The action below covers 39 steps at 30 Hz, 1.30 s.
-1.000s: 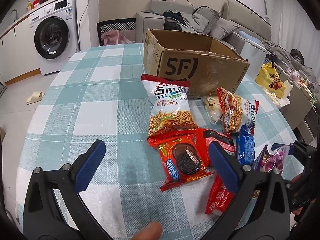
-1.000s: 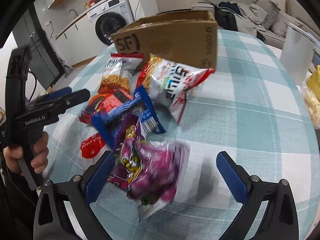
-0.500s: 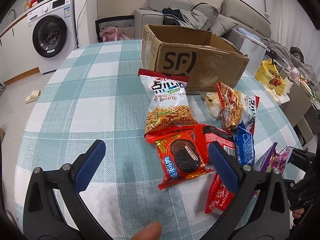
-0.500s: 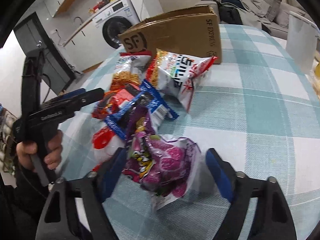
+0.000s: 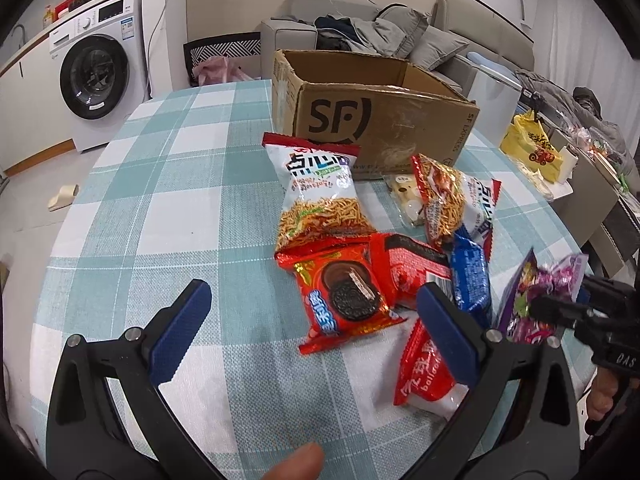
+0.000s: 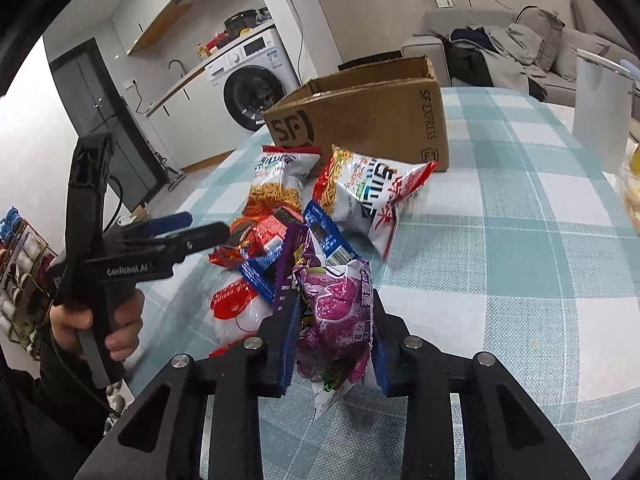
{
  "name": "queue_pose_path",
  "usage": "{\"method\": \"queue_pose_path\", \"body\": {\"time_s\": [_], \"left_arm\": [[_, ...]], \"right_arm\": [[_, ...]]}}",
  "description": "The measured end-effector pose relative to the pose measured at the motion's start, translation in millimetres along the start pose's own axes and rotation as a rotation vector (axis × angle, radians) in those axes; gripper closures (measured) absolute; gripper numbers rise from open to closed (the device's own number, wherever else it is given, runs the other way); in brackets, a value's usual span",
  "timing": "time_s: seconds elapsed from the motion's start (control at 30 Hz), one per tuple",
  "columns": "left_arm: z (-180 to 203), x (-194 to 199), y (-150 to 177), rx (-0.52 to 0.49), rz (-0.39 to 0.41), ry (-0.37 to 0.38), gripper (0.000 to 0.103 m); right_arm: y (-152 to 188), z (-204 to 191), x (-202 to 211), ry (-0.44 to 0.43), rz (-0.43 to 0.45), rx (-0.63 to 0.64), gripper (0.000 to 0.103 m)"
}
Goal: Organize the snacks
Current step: 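Grasp the purple grape candy bag with the right tool, then grasp the red-and-white balloon bag with the left tool while the right tool lifts its bag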
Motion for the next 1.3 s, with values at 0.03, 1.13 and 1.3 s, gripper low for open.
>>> {"method": "queue_pose_path", "body": {"time_s": [0.03, 1.13, 1.3], "left_arm": [[2, 1, 3, -0.004, -0.003, 0.003, 0.001], [81, 13, 66, -0.24, -0.115, 0.281, 0.058], [81, 29, 59, -0.232, -0.07, 0.311, 0.059]], "right_arm": [[-1, 1, 3, 0.001, 0.01, -0.002, 0.073], [-26, -3, 31, -0.022, 0.163, -0.02, 0.073], [-29, -4, 36, -0.029, 0.181, -0.018, 0.073]]}}
Point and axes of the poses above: each gripper's, at about its wrist camera, not at the fingertips, and x roughly against the way its jaws point, z to its right, y to its underside, the point moved 5 cm from there along -x, roughly the way its jaws point, and after that the axes turned 3 degrees about -x, right-handed, at the moved point
